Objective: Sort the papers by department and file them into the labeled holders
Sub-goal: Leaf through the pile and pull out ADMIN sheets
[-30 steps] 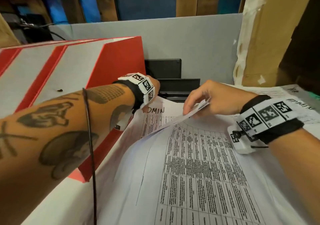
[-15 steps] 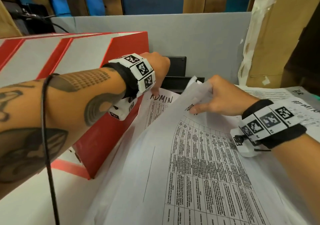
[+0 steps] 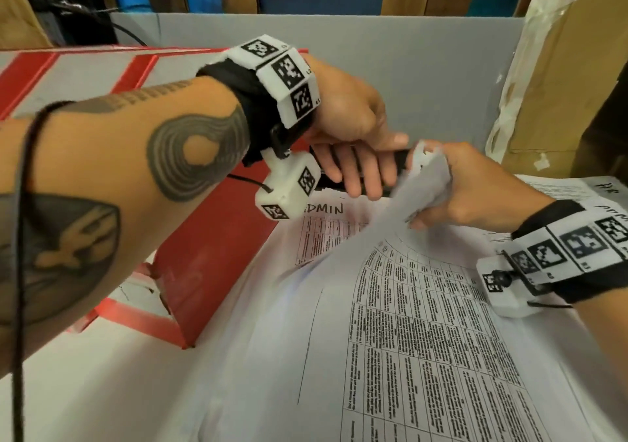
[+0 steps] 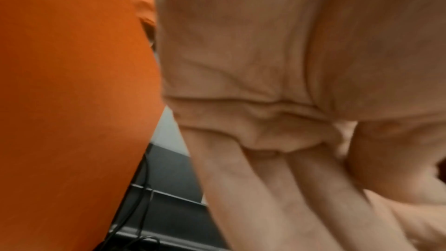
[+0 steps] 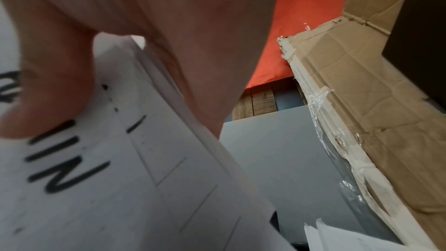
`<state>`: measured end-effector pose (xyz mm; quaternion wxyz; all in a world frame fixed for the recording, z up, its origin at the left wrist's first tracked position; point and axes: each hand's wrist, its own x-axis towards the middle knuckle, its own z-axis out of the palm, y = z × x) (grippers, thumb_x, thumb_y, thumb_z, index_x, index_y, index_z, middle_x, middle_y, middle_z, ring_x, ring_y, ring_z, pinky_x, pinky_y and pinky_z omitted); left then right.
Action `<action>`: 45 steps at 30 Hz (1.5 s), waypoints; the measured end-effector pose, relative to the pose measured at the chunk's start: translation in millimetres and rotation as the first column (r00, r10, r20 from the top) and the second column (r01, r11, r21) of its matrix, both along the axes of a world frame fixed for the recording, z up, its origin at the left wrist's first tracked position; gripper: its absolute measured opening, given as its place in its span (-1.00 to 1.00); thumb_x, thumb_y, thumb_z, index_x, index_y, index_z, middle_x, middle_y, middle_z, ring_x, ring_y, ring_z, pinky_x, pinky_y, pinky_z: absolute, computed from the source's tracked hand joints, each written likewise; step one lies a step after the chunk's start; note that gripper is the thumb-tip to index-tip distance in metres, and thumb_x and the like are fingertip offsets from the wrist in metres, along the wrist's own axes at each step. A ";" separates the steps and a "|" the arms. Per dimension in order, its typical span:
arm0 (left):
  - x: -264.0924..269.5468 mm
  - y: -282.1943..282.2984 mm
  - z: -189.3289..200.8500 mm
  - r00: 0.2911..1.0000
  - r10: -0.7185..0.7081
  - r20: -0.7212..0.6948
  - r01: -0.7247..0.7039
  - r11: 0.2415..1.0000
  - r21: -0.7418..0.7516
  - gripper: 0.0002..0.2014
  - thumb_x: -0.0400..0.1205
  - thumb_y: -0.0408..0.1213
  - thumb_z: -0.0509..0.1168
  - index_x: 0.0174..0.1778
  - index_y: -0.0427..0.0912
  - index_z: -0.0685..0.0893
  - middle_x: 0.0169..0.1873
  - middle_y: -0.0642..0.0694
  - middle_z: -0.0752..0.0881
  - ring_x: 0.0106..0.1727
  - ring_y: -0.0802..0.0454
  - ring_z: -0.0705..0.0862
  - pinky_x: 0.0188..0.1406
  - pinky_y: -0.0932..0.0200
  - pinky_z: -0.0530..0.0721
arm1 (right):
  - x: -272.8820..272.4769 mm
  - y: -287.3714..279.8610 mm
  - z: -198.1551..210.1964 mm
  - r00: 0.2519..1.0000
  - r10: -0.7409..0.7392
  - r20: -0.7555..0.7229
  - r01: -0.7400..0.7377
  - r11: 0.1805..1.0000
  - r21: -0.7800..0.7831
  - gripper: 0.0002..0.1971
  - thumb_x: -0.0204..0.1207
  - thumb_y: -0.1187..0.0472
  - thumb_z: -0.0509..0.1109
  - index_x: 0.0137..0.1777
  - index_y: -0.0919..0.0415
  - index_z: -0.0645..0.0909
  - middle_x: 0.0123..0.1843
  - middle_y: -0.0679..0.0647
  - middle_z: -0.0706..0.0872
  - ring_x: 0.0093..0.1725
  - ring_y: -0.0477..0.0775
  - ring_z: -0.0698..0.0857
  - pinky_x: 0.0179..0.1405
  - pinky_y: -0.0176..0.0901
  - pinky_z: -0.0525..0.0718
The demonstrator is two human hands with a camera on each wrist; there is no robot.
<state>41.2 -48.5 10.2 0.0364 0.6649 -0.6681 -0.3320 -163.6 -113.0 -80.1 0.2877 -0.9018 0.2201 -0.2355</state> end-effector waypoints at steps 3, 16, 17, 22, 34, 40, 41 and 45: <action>10.7 -13.0 -23.3 0.959 0.066 0.275 -0.063 0.998 -0.021 -0.60 0.83 0.04 0.19 0.15 -0.20 0.79 -0.04 -0.18 0.90 -0.08 -0.13 0.89 -0.18 0.06 0.88 | -4.8 -2.8 3.3 0.991 0.103 -0.083 -0.105 0.994 -0.018 -0.55 0.14 0.53 0.78 -0.03 0.16 0.80 -0.27 -0.14 0.82 -0.28 -0.13 0.77 -0.23 -0.22 0.71; 1.9 -20.0 -58.0 0.400 0.044 0.916 0.079 0.993 -0.082 -0.69 0.46 -0.17 0.65 -0.32 -0.06 0.60 -0.21 0.00 0.70 -0.11 -0.17 0.74 0.14 -0.20 0.79 | -3.9 -2.1 4.2 0.983 0.158 -0.098 -0.156 0.988 0.019 -0.63 0.20 0.36 0.70 -0.26 -0.23 0.86 -0.10 0.08 0.90 -0.05 0.14 0.86 0.05 0.36 0.80; 2.6 -18.9 -53.5 0.389 0.077 0.918 0.046 0.994 -0.103 -0.63 0.45 -0.15 0.65 -0.40 -0.04 0.53 -0.29 -0.01 0.66 -0.20 -0.13 0.71 0.10 -0.17 0.79 | -2.7 -0.8 4.1 0.984 0.147 -0.103 -0.146 0.989 0.020 -0.65 0.19 0.31 0.70 -0.26 -0.25 0.86 -0.10 0.08 0.90 -0.04 0.14 0.86 0.06 0.37 0.80; 4.3 -27.0 -37.9 0.277 -0.038 0.960 0.044 0.999 0.027 -0.55 0.62 0.12 0.46 0.32 -0.06 0.70 -0.07 -0.01 0.71 0.00 -0.12 0.70 0.37 -0.12 0.68 | -0.2 4.4 6.7 0.990 0.105 -0.089 -0.104 0.994 0.019 -0.45 0.21 0.36 0.76 -0.26 -0.47 0.79 0.09 0.01 0.88 0.12 0.05 0.84 0.20 0.29 0.79; 10.0 -14.1 -24.4 0.996 0.061 -0.067 -0.054 0.993 0.101 -0.62 0.80 0.04 0.19 0.16 -0.12 0.81 0.05 -0.15 0.89 0.08 -0.18 0.88 0.25 -0.13 0.77 | 0.7 1.2 1.1 0.998 0.002 -0.061 -0.006 0.998 -0.057 -0.46 0.14 0.46 0.80 -0.17 -0.14 0.63 -0.27 -0.32 0.77 -0.28 -0.29 0.74 -0.24 -0.28 0.59; 21.8 -36.9 -71.7 0.652 -0.077 0.754 -0.023 0.992 0.121 -0.45 0.51 0.35 0.46 0.01 -0.13 0.78 -0.07 -0.05 0.86 -0.07 -0.01 0.80 0.13 -0.03 0.79 | -0.8 -0.2 3.0 0.971 0.112 -0.210 -0.127 0.990 -0.059 -0.52 0.19 0.51 0.73 -0.28 -0.19 0.81 -0.31 -0.18 0.83 -0.26 -0.15 0.79 -0.19 -0.16 0.67; 19.2 -37.6 -74.4 0.665 -0.058 0.745 -0.007 0.997 0.083 -0.44 0.47 0.34 0.51 0.06 -0.11 0.77 -0.03 -0.05 0.84 -0.05 -0.05 0.81 0.14 -0.06 0.79 | -0.9 -1.6 2.4 0.967 0.118 -0.225 -0.134 0.989 -0.057 -0.50 0.19 0.49 0.74 -0.33 -0.24 0.80 -0.32 -0.15 0.83 -0.26 -0.12 0.80 -0.19 -0.12 0.68; 5.4 -42.6 -71.9 0.758 -0.072 0.649 0.111 0.994 -0.020 -0.36 0.48 0.10 0.61 0.44 -0.06 0.68 0.32 -0.01 0.72 0.06 0.04 0.71 0.07 0.16 0.68 | -3.2 -3.4 4.8 0.963 0.142 -0.229 -0.159 0.986 -0.055 -0.48 0.19 0.47 0.74 -0.37 -0.29 0.78 -0.33 -0.12 0.82 -0.28 -0.09 0.79 -0.20 -0.08 0.70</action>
